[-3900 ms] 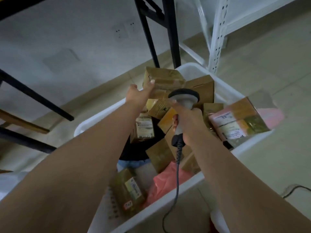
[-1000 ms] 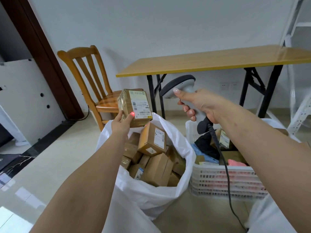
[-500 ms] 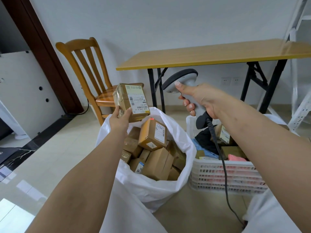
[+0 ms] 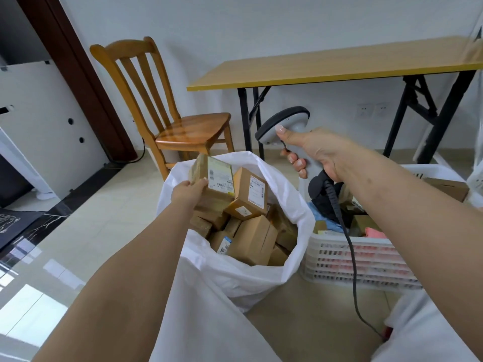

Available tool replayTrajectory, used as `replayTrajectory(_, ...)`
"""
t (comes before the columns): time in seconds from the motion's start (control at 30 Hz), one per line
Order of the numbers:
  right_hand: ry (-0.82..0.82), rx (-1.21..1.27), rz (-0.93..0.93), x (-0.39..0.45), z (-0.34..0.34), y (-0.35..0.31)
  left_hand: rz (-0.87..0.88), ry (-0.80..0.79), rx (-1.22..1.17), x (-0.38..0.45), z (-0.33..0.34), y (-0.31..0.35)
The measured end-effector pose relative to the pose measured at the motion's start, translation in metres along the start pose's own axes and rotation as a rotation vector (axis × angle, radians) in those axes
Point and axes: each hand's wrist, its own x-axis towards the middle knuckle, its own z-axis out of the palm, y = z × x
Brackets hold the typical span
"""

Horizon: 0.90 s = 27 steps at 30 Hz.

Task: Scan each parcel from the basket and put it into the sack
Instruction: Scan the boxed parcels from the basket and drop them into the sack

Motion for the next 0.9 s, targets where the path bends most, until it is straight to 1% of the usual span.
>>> replayTrajectory(0.07, -0.006, 0.007, 0.031, 0.005, 0.001, 0.005, -0.075, -0.063, 0.101, 0.001, 0.004, -0.013)
replayTrajectory(0.13, -0.009, 0.012, 0.047, 0.009, 0.001, 0.008, -0.066, -0.063, 0.187, 0.001, 0.008, -0.019)
replayTrajectory(0.27, 0.012, 0.032, 0.082, 0.019, -0.005, 0.021, 0.038, 0.006, 0.216, 0.004, 0.022, -0.015)
replayTrajectory(0.37, 0.055, 0.064, 0.097, 0.029, -0.018, 0.036, 0.138, -0.042, 0.206, -0.002, 0.05, 0.001)
replayTrajectory(0.5, 0.14, 0.151, 0.111, 0.037, -0.052, 0.065, 0.269, -0.111, 0.211, -0.022, 0.113, 0.03)
replayTrajectory(0.57, 0.205, 0.195, 0.114, 0.042, -0.078, 0.085, 0.339, -0.184, 0.258, -0.031, 0.151, 0.042)
replayTrajectory(0.67, 0.308, 0.266, 0.168, 0.045, -0.124, 0.116, 0.406, -0.326, 0.224, -0.052, 0.211, 0.055)
replayTrajectory(0.77, 0.446, 0.367, 0.246, 0.047, -0.176, 0.152, 0.538, -0.45, 0.304, -0.071, 0.263, 0.065)
replayTrajectory(0.8, 0.496, 0.391, 0.271, 0.05, -0.196, 0.165, 0.559, -0.487, 0.324, -0.075, 0.28, 0.067)
replayTrajectory(0.9, 0.621, 0.468, 0.359, 0.062, -0.247, 0.201, 0.554, -0.574, 0.37, -0.084, 0.326, 0.068)
